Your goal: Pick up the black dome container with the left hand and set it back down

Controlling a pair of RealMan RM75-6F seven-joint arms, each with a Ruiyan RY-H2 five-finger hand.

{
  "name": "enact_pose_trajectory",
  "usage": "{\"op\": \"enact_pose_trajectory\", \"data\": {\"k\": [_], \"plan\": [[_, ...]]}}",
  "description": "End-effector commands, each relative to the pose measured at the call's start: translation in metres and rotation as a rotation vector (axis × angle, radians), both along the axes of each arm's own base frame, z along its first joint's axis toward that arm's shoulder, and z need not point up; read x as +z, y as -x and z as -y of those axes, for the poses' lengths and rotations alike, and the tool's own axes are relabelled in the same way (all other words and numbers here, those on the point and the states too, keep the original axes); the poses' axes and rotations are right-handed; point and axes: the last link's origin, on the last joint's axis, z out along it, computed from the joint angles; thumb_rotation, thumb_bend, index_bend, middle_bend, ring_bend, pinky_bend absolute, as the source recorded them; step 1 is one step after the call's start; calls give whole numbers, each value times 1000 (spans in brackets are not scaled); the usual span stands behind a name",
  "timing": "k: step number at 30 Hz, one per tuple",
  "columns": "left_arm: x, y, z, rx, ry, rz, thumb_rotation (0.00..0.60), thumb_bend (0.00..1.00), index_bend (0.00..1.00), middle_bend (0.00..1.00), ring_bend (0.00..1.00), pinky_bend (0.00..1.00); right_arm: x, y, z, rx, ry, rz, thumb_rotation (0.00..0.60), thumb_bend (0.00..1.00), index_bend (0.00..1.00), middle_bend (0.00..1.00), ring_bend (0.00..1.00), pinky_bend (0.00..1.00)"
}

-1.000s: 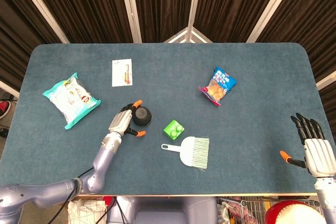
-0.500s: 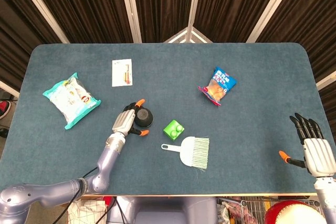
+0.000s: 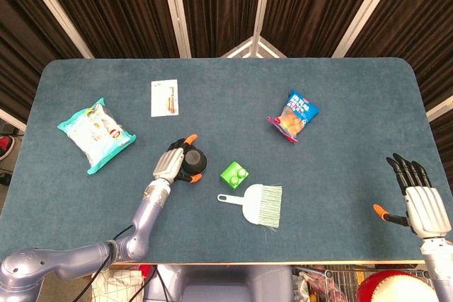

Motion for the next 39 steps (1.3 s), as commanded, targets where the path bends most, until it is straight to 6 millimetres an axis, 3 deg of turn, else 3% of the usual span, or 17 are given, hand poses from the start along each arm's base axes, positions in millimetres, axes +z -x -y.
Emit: {"op": "enact_pose_trajectory", "data": {"k": [1, 9, 18, 25, 33, 36, 39], "plan": [[0, 0, 0, -1, 1, -1, 600, 347, 15, 269, 0, 0, -1, 0, -1, -1, -2, -4, 600, 209, 0, 9, 75, 0], [6, -3, 1, 2, -23, 20, 600, 533, 30, 365, 0, 0, 0, -1, 0, -6, -2, 0, 600, 209, 0, 9, 76, 0], [32, -8, -1, 6, -76, 48, 600, 568, 46, 414, 0, 0, 2, -1, -2, -6, -1, 3, 600, 209, 0, 9, 76, 0], [83, -21, -1, -14, -148, 86, 600, 572, 64, 415, 0, 0, -1, -2, -3, -1, -6, -2, 600, 209, 0, 9, 76, 0], [176, -41, 21, -55, -188, 125, 600, 590, 87, 421, 0, 0, -1, -5, -3, 11, -3, 1, 600, 209, 0, 9, 76, 0], [199, -28, 33, -30, -154, 101, 600, 593, 93, 423, 0, 0, -1, -6, -3, 14, -5, 1, 600, 209, 0, 9, 76, 0], [195, 3, 35, 36, -107, 53, 600, 592, 114, 423, 0, 0, -2, -8, -3, 17, -8, 3, 600, 209, 0, 9, 76, 0]]}}
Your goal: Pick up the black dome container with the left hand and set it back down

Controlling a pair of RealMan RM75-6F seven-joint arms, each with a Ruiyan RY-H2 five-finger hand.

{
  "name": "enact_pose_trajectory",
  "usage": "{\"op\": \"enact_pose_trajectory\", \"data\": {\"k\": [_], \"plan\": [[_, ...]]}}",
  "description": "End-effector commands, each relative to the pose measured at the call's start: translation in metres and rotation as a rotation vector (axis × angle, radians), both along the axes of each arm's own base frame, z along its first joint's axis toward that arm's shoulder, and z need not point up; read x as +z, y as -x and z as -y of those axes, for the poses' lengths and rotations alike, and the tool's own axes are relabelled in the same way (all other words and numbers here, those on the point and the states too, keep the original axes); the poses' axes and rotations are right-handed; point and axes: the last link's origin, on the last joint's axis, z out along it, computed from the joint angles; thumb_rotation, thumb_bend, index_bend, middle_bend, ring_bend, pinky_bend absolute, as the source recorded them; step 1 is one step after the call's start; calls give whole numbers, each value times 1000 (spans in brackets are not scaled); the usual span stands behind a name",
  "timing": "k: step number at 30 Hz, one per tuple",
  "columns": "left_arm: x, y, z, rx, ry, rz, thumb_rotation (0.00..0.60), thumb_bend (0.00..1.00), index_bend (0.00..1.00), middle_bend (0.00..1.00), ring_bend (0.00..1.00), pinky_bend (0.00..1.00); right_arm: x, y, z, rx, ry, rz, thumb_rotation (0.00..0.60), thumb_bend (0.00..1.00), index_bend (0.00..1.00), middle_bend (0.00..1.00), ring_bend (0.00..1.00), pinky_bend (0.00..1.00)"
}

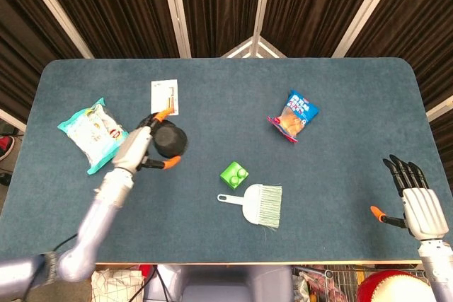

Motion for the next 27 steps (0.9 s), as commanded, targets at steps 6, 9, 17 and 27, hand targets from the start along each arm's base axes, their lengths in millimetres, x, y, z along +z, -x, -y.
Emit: {"op": "enact_pose_trajectory", "data": {"k": [6, 9, 17, 27], "plan": [[-23, 81, 0, 179, 160, -92, 600, 605, 129, 418, 0, 0, -1, -2, 0, 3, -3, 9, 600, 209, 0, 9, 76, 0], [-12, 61, -8, 121, 106, -53, 600, 607, 149, 421, 0, 0, -3, -2, 1, 2, -12, 7, 600, 209, 0, 9, 75, 0], [64, -20, 13, -68, -56, 235, 600, 606, 148, 422, 0, 0, -6, -2, 1, 2, -20, -1, 600, 209, 0, 9, 76, 0], [65, 39, 32, 44, -29, 122, 600, 601, 142, 427, 0, 0, 0, -2, 0, 6, -6, 14, 600, 209, 0, 9, 76, 0]]}}
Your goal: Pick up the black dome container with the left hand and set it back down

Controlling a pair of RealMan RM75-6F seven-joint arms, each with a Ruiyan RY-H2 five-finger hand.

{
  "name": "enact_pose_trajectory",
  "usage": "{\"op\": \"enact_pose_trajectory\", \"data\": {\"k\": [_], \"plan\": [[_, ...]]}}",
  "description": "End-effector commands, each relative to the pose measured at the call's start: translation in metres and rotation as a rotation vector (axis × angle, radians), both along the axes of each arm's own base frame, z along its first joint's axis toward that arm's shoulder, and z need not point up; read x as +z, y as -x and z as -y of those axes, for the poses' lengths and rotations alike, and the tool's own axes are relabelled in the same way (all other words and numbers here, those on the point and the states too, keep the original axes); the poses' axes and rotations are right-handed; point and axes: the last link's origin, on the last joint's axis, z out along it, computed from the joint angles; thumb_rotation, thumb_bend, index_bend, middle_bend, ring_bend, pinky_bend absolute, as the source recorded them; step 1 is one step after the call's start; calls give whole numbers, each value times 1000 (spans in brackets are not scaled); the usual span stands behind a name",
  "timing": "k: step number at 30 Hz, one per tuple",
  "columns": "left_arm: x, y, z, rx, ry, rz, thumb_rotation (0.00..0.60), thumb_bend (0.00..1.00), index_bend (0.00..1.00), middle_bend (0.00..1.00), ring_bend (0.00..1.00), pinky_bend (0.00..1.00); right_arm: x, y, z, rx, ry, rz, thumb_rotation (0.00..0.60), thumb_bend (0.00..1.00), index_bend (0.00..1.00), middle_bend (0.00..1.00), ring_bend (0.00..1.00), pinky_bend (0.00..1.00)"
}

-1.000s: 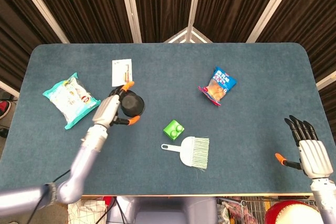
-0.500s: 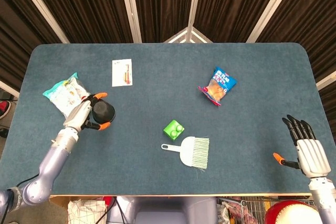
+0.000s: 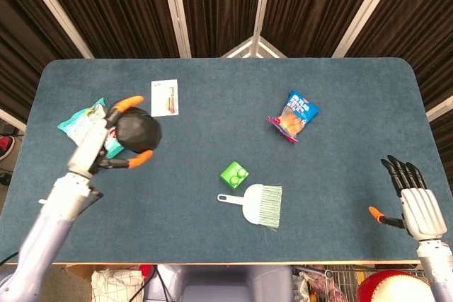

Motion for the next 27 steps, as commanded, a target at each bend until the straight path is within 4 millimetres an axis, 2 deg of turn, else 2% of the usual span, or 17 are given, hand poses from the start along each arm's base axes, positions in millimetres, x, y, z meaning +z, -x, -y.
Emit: {"op": "enact_pose_trajectory", "data": {"k": [1, 3, 6, 8, 10, 12, 14, 17, 19, 21, 23, 25, 27], "plan": [[-28, 46, 0, 83, 81, -118, 600, 601, 142, 425, 0, 0, 1, 0, 0, 2, 1, 2, 600, 209, 0, 9, 76, 0], [-51, 66, -4, 121, 146, -141, 600, 600, 142, 422, 0, 0, 1, -1, 0, 6, 2, 5, 600, 209, 0, 9, 76, 0], [-79, 84, -9, 145, 212, -173, 600, 599, 143, 412, 0, 0, 0, -2, 0, 7, 0, 3, 600, 209, 0, 9, 76, 0], [-98, 86, -15, 138, 246, -189, 600, 599, 143, 405, 0, 0, -2, -2, 1, 5, -8, -3, 600, 209, 0, 9, 76, 0], [-106, 73, -23, 101, 255, -193, 600, 599, 143, 405, 0, 0, -5, 0, 0, 0, -21, -7, 600, 209, 0, 9, 76, 0], [-101, 52, -28, 48, 216, -178, 600, 599, 143, 406, 0, 0, -6, 0, 1, -2, -24, -9, 600, 209, 0, 9, 76, 0], [-86, 23, -27, -24, 155, -148, 600, 600, 142, 405, 0, 0, -7, 0, 2, -2, -23, -12, 600, 209, 0, 9, 76, 0], [-54, -17, -13, -104, 77, -57, 600, 600, 140, 409, 0, 0, -6, 0, 2, -6, -19, -11, 600, 209, 0, 9, 76, 0], [-34, -30, -3, -126, 38, -5, 600, 599, 140, 416, 0, 0, -5, 0, 1, -6, -19, -11, 600, 209, 0, 9, 76, 0], [-13, -33, 7, -126, -16, 31, 600, 598, 140, 419, 0, 0, -4, 0, -1, -5, -18, -9, 600, 208, 0, 9, 76, 0], [-5, -25, 13, -106, -51, 24, 600, 597, 140, 419, 0, 0, -4, -1, 0, -1, -16, -5, 600, 208, 0, 9, 76, 0], [-10, -4, 17, -58, -50, -14, 600, 597, 142, 419, 0, 0, -3, -2, -1, 5, -12, -2, 600, 209, 0, 9, 76, 0], [-24, 19, 17, -8, -8, -55, 600, 597, 146, 417, 0, 0, -2, -3, -2, 10, -9, 3, 600, 209, 0, 9, 76, 0]]}}
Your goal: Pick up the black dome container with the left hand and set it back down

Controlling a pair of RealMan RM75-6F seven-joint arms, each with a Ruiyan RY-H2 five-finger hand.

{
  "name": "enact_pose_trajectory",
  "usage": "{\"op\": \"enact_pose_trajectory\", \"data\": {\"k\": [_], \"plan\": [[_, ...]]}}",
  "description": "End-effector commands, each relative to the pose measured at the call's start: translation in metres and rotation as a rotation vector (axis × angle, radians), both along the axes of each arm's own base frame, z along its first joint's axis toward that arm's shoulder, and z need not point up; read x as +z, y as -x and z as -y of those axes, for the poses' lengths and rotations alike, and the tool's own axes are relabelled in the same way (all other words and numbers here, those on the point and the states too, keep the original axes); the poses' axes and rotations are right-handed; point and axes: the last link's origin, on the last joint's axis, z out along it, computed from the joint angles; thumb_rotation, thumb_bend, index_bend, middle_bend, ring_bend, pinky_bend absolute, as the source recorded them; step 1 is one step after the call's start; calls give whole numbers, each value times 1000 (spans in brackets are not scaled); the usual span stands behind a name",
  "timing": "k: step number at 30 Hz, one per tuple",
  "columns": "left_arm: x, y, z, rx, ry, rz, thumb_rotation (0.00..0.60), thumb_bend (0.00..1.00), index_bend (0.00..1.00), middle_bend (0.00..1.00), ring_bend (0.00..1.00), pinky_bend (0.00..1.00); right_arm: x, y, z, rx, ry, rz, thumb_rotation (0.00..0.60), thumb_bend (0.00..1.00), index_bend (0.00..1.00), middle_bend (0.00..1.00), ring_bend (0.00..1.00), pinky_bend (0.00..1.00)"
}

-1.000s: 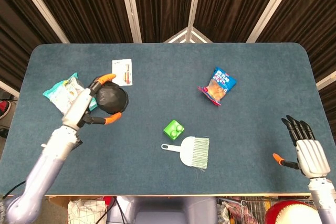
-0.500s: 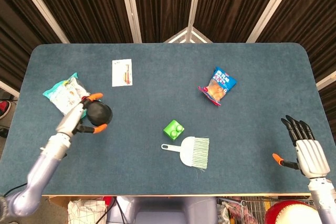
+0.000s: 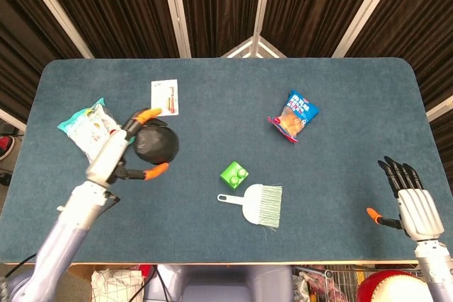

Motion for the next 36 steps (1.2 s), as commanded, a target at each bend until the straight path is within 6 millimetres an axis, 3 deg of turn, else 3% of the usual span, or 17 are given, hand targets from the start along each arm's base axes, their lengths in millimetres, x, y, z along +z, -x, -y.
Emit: {"op": "enact_pose_trajectory", "data": {"k": [1, 4, 7, 9, 14, 19, 27, 36], "plan": [[-22, 57, 1, 126, 50, -99, 600, 597, 149, 413, 0, 0, 2, -1, -1, 6, 4, 6, 600, 209, 0, 9, 76, 0], [-57, 92, -8, 200, 147, -156, 600, 596, 145, 390, 0, 0, 0, -1, -2, 9, 3, 7, 600, 209, 0, 9, 76, 0], [-88, 109, -22, 235, 223, -192, 600, 597, 142, 381, 0, 0, 0, -1, -1, 10, 1, 4, 600, 209, 0, 9, 76, 0], [-92, 105, -31, 222, 214, -187, 600, 597, 141, 384, 0, 0, -1, -1, 0, 11, -5, 2, 600, 209, 0, 9, 75, 0], [-79, 88, -36, 164, 140, -194, 600, 597, 141, 387, 0, 0, -2, -1, 2, -1, -11, -1, 600, 209, 0, 9, 76, 0], [-80, 96, -37, 185, 109, -275, 600, 596, 140, 387, 0, 0, -3, -2, 2, 2, -15, 2, 600, 209, 0, 9, 76, 0], [-126, 124, -47, 276, 183, -271, 600, 596, 141, 364, 0, 0, -5, -2, 3, 5, -27, 8, 600, 209, 0, 9, 76, 0], [-153, 124, -57, 265, 183, -254, 600, 596, 141, 362, 0, 0, -8, 1, 4, -7, -37, 8, 600, 209, 0, 9, 76, 0]]}}
